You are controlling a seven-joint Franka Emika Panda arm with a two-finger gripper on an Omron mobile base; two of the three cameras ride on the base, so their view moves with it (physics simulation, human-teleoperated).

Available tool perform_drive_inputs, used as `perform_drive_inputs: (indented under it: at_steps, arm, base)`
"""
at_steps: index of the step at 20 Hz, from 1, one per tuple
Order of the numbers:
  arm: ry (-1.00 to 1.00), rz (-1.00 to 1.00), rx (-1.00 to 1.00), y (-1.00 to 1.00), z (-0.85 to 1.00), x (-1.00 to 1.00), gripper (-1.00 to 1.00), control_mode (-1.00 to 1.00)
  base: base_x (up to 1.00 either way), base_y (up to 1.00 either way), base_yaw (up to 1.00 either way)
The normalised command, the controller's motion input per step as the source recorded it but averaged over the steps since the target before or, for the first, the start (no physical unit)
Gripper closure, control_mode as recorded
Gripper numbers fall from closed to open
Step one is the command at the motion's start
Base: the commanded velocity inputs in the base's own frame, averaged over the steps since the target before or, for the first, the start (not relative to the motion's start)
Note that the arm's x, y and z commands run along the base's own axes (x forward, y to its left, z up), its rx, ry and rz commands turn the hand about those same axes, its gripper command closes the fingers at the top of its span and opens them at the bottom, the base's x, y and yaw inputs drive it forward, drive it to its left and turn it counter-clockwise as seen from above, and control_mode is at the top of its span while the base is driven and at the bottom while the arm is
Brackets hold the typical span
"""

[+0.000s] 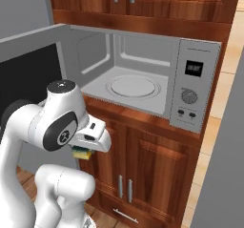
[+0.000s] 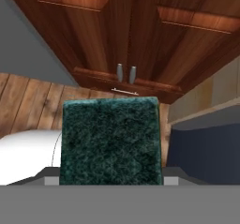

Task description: Place the sponge inside the microwave to prepare for sanitizing.

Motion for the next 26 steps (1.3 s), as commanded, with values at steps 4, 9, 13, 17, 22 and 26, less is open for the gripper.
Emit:
perform_drive_inputs:
  at_steps: [4, 9, 13, 17, 22, 26]
  arm:
    - [0.00, 0.00, 0.00, 0.00, 0.00, 0.00, 1.00, 1.00]
    - [0.00, 0.00, 0.00, 0.00, 0.00, 0.00, 1.00, 1.00]
    - [0.00, 0.00, 0.00, 0.00, 0.00, 0.00, 1.00, 1.00]
    - [0.00, 0.00, 0.00, 0.00, 0.00, 0.00, 1.00, -1.00]
    - [-0.01, 0.00, 0.00, 0.01, 0.00, 0.00, 1.00, -1.00]
    - [-0.18, -0.06, 0.00, 0.15, 0.04, 0.09, 1.00, -1.00]
  base:
    - [0.33, -0.22, 0.06]
    - [0.01, 0.00, 0.01]
    - [0.00, 0.00, 0.00]
    - [0.00, 0.00, 0.00]
    - [0.00, 0.00, 0.00]
    - [0.00, 0.00, 0.00]
